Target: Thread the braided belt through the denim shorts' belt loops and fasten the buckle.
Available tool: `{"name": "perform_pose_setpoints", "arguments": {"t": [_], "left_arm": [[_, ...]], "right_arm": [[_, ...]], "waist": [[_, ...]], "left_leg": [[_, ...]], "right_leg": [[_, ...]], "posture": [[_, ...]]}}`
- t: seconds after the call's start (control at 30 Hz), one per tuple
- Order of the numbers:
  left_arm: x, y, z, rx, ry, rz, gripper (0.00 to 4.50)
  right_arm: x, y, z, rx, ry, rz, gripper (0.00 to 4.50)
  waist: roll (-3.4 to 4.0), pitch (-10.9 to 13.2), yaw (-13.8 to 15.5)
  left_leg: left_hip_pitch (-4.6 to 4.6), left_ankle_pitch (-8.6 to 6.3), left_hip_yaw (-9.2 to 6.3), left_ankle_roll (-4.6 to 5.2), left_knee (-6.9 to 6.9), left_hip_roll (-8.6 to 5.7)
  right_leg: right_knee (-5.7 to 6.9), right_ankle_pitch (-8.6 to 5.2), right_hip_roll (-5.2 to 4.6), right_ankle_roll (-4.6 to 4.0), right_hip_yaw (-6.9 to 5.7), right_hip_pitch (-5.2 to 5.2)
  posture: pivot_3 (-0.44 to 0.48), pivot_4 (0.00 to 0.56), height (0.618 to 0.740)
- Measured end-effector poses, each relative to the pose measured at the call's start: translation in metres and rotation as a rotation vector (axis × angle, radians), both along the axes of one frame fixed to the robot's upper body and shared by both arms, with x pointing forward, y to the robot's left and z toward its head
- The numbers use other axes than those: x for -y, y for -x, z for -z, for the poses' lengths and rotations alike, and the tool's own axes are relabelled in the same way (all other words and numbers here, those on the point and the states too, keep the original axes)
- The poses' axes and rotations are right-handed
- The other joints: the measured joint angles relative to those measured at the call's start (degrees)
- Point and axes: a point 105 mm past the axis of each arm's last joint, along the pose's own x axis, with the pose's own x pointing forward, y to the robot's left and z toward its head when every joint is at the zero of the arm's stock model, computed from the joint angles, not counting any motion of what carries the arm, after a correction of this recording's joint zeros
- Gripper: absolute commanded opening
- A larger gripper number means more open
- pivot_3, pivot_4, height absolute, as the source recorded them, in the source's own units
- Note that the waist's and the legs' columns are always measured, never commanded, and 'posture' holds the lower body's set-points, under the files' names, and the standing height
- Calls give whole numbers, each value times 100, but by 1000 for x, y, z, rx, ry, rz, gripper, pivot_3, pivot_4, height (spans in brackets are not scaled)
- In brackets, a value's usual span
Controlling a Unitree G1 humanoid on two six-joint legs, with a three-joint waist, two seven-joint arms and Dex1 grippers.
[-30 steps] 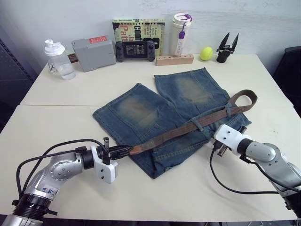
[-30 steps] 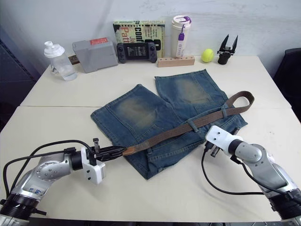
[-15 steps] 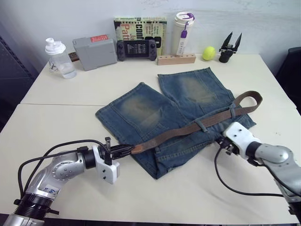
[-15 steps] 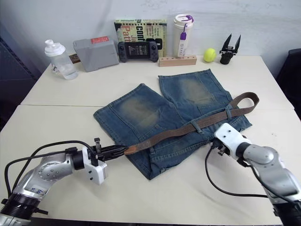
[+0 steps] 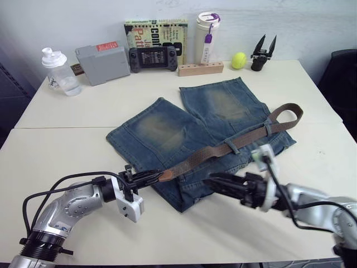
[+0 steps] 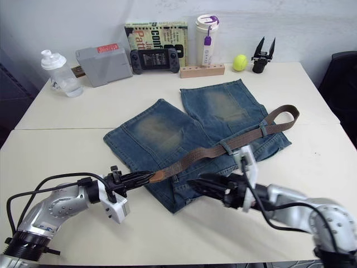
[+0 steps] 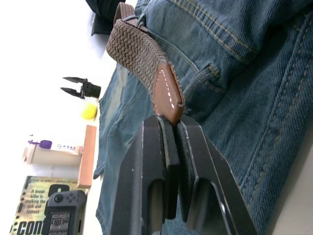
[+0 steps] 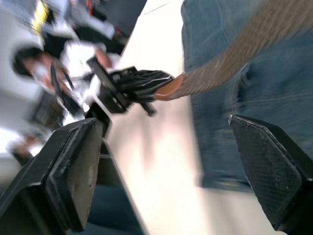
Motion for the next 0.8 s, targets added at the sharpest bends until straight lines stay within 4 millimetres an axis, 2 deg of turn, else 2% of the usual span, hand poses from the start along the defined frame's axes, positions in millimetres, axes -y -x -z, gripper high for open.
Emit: {"name": "perform_pose_setpoints", "arguments": {"t": [0.13, 0.2, 0.33, 0.37, 0.47, 0.5, 0.53, 0.67, 0.73, 0.8], "left_arm": [[1, -1, -2, 15, -8, 3, 0], [1, -1, -2, 18, -9, 3, 0], [2, 0, -4, 26, -6, 6, 0], [2, 0, -4, 27, -5, 4, 0], [3, 1, -6, 38, -9, 6, 0], [3, 1, -7, 44, -8, 2, 0], [2, 0, -7, 45, -7, 0, 0], [2, 0, -8, 43, -7, -7, 0], [2, -1, -8, 43, -6, -8, 0], [2, -1, -10, 36, 15, -11, 825]], "right_arm": [[-19, -17, 7, -139, -115, 131, 4423], [-26, -28, 4, -181, -153, 179, 4423], [-25, -37, 9, -229, -124, 237, 4423], [-24, -39, 11, -244, -120, 250, 3914], [-21, -42, 16, -270, -114, 277, 3052], [-21, -43, 16, -270, -114, 279, 2412], [-21, -43, 15, -270, -114, 280, 2070], [-21, -44, 13, -260, -119, 277, 132], [-22, -44, 12, -255, -121, 277, 55], [-22, -45, 10, -253, -130, 281, 0]], "waist": [[3, 1, -3], [3, 1, -26], [4, 1, -6], [4, 0, -7], [4, 0, -12], [4, 0, -18], [4, 0, -29], [5, 0, -78], [5, 0, -100], [5, 0, -128]], "left_leg": [[-3, 1, -6, -2, -5, 0], [-2, 1, -11, -2, -4, 2], [-16, 1, -17, -2, -11, 0], [-26, 1, -15, -2, -9, -1], [-37, 1, -10, -2, -8, -3], [-36, 1, -9, -2, -8, -1], [-36, 1, -8, -2, -8, -1], [-35, 1, -8, -2, -8, -1], [-35, 1, -8, -2, -9, -1], [-36, 1, -9, -2, -9, 0]], "right_leg": [[12, 0, 3, 0, 7, -17], [18, 0, 7, 0, 17, -24], [27, -2, 7, -2, 29, -53], [32, -2, 7, -2, 34, -67], [39, -1, 8, -2, 41, -84], [40, -1, 10, -2, 41, -84], [41, -2, 11, -2, 43, -84], [42, -2, 11, -2, 43, -84], [42, -2, 11, -2, 43, -84], [42, -2, 10, -2, 43, -84]], "posture": [[0, 150, 716], [0, 150, 716], [0, 150, 716], [0, 150, 716], [0, 150, 716], [0, 150, 716], [0, 150, 716], [0, 150, 716], [0, 150, 716], [0, 150, 716]]}}
